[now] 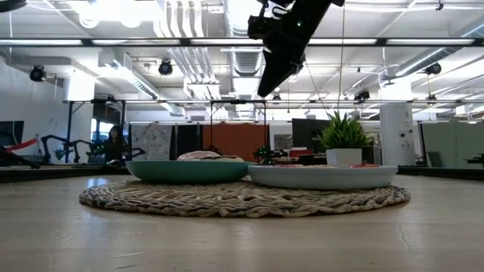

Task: Pick & Place donuts
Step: Put the big purple donut on the green plate

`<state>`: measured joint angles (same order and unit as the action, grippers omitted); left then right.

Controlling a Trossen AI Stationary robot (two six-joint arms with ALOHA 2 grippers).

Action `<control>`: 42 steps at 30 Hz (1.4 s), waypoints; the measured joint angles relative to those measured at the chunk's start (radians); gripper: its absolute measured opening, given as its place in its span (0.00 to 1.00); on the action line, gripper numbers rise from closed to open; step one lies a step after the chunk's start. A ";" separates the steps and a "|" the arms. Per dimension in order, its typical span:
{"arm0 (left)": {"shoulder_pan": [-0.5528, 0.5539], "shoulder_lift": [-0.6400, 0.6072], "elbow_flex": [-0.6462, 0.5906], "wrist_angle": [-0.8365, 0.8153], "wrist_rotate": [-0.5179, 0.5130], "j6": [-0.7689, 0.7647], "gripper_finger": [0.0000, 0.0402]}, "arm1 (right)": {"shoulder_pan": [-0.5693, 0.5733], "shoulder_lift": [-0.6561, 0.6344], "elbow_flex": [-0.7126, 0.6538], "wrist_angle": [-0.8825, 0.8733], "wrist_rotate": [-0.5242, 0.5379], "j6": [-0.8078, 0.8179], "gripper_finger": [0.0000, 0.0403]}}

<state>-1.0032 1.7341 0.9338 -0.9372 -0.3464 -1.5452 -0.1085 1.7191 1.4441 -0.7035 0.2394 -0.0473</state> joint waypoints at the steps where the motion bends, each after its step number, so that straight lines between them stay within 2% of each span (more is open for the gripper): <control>1: 0.003 0.002 -0.001 0.001 0.005 -0.008 0.40 | 0.000 0.000 0.000 0.000 0.000 0.005 0.58; 9: 0.029 -0.027 -0.005 -0.004 0.033 -0.055 0.09 | 0.008 0.000 0.001 0.015 -0.017 0.016 0.57; 11: 0.043 -0.050 -0.007 -0.005 0.045 -0.079 0.03 | 0.013 0.000 0.001 0.027 -0.064 -0.001 0.56; 14: 0.063 -0.115 -0.010 0.012 0.039 -0.129 0.02 | 0.026 0.000 0.001 0.058 -0.165 -0.037 0.55; 16: 0.068 -0.189 -0.009 0.052 -0.022 -0.133 0.02 | 0.042 0.000 0.001 0.081 -0.208 -0.076 0.55; 19: 0.079 -0.328 -0.009 0.142 -0.140 -0.110 0.02 | 0.072 0.000 0.001 0.118 -0.221 -0.141 0.55; 23: 0.103 -0.520 -0.031 0.289 -0.276 0.013 0.02 | 0.118 0.000 0.001 0.205 -0.222 -0.200 0.55; 27: 0.158 -0.647 -0.085 0.382 -0.318 0.122 0.02 | 0.168 0.000 0.001 0.335 -0.225 -0.254 0.55; 31: 0.253 -0.688 -0.111 0.435 -0.252 0.261 0.02 | 0.202 0.000 0.002 0.429 -0.290 -0.353 0.55; 35: 0.391 -0.690 -0.116 0.553 -0.145 0.450 0.02 | 0.220 0.000 0.002 0.456 -0.298 -0.428 0.55; 42: 0.594 -0.657 -0.108 0.681 0.059 0.675 0.02 | 0.220 0.000 0.002 0.452 -0.300 -0.447 0.55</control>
<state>-0.4097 1.0769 0.8256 -0.2560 -0.2872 -0.8704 0.1120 1.7191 1.4456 -0.2512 -0.0605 -0.4941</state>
